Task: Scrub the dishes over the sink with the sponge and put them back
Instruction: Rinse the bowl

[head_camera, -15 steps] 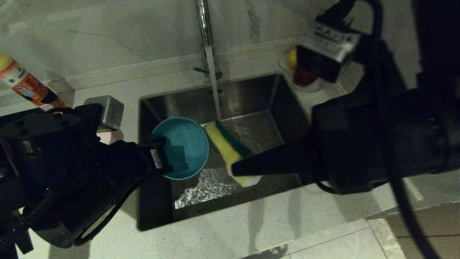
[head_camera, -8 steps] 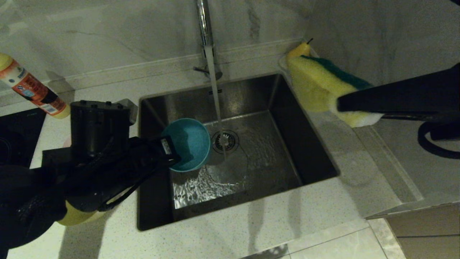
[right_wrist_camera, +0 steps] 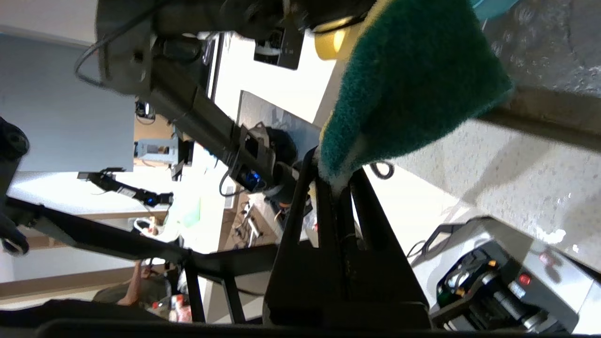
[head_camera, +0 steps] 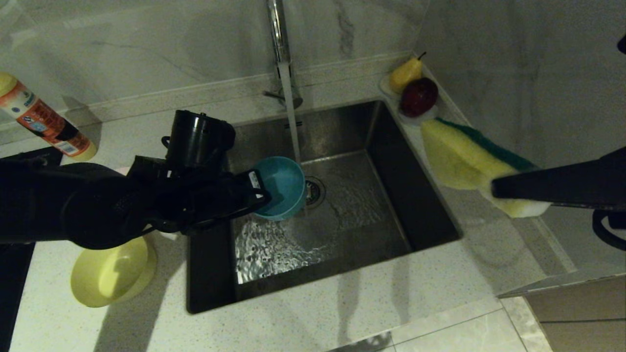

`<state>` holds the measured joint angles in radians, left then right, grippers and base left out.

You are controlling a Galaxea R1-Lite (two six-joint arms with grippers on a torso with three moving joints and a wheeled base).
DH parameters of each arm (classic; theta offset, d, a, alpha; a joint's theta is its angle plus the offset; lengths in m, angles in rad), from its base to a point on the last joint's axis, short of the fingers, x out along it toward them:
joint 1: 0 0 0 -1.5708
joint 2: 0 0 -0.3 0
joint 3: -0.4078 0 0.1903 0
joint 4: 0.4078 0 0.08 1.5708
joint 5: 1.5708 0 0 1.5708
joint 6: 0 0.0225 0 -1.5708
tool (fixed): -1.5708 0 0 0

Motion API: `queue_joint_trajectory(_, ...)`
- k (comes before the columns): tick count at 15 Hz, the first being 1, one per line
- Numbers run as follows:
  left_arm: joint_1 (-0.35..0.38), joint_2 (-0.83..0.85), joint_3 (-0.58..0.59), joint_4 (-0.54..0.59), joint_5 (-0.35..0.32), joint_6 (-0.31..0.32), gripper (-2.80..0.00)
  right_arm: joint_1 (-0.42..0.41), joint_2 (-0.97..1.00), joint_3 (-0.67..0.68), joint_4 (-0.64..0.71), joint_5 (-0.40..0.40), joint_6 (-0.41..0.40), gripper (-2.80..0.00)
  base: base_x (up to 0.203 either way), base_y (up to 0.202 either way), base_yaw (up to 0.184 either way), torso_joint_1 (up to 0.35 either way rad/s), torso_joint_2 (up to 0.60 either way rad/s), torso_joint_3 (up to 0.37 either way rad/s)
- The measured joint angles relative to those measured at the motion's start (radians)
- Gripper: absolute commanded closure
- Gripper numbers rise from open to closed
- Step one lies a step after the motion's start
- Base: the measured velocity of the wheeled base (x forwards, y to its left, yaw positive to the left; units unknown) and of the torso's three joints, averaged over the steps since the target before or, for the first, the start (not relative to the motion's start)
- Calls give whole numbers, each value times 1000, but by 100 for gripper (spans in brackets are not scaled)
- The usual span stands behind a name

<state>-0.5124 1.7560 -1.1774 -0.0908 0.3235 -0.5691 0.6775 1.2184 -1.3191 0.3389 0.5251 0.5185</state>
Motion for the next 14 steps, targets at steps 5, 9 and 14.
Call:
queue_joint_trajectory(5,21,86,-65,-34,11,6,0,-45,-11,10,1,29,0,0,0,0,0,0,0,0)
queue_joint_trajectory(9,24,141,-135,-36,10,5,0,-49,-23,15,2,30,0,0,0,0,0,0,0,0)
queue_joint_trajectory(14,23,190,-195,-37,19,5,0,-49,-32,54,-26,31,0,0,0,0,0,0,0,0)
